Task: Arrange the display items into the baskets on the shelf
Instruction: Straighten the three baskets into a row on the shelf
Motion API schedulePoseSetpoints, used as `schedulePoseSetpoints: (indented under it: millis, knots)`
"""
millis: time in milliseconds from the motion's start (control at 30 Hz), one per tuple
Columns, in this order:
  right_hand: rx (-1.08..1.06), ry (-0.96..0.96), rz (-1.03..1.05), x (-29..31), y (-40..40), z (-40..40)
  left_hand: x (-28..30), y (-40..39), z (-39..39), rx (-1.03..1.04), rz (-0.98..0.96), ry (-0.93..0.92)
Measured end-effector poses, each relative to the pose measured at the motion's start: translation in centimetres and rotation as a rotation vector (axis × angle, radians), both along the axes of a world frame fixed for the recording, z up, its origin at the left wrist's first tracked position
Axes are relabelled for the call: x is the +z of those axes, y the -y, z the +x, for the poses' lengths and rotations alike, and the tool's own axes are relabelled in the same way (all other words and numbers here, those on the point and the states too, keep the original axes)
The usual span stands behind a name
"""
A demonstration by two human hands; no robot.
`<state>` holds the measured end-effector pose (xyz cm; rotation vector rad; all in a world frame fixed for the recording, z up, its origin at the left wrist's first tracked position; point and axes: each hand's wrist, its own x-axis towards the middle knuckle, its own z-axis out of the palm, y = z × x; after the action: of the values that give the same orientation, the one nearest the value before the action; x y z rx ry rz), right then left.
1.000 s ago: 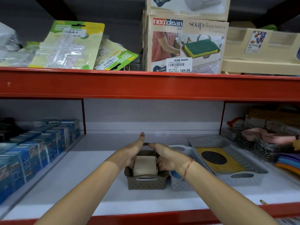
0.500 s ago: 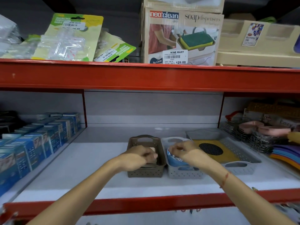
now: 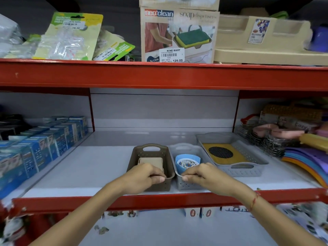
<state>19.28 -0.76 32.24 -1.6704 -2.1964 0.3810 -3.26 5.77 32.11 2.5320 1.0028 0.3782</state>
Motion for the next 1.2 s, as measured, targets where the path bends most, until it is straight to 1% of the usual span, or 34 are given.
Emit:
schedulePoseSetpoints:
  millis: [133,300,367,433,500,533,567,600,700,733,800,833,967,1067,1200]
  knots:
    - [0.035,0.006,0.01,0.0,1.3,0.2,-0.2,1.7,0.2,0.001,-0.026,-0.012]
    - [0.046,0.036,0.007,0.0,2.7,0.0,0.0,3.1,0.3,0.053,0.002,-0.016]
    - [0.043,0.0,-0.008,0.1,3.2,-0.1,-0.1,3.6,0.3,0.083,0.014,-0.022]
    - [-0.031,-0.104,0.069,0.3,3.0,0.5,-0.1,4.3,0.7,0.137,0.044,-0.012]
    - [-0.169,-0.17,0.233,0.2,2.1,2.5,0.0,5.2,1.3,0.194,0.073,0.025]
    - [-0.251,-0.136,0.3,-0.1,1.6,3.9,0.1,5.7,1.7,0.212,0.091,0.038]
    - [-0.323,-0.061,0.338,-0.5,1.1,5.5,0.2,6.3,2.0,0.216,0.117,0.039]
    - [-0.373,0.026,0.338,-1.0,0.8,7.0,0.2,6.8,2.4,0.203,0.149,0.033]
    - [-0.463,0.323,0.226,-2.8,0.7,10.1,0.0,8.2,3.2,0.159,0.196,-0.03]
    - [-0.466,0.369,0.233,-3.2,0.7,10.5,-0.3,8.4,3.4,0.153,0.203,-0.083]
    - [-0.456,0.385,0.289,-3.0,1.5,10.3,-0.9,8.6,3.8,0.154,0.244,-0.173]
    - [-0.45,0.384,0.313,-2.6,2.2,10.0,-1.1,8.7,3.9,0.161,0.267,-0.185]
    - [-0.374,0.445,0.357,-2.0,4.3,9.5,-1.2,8.8,4.1,0.184,0.264,-0.162]
    - [-0.32,0.414,0.379,-2.1,5.6,9.6,-1.1,9.2,4.3,0.19,0.26,-0.157]
    - [-0.331,0.419,0.357,-2.8,7.1,9.6,-1.2,9.6,4.3,0.199,0.263,-0.194]
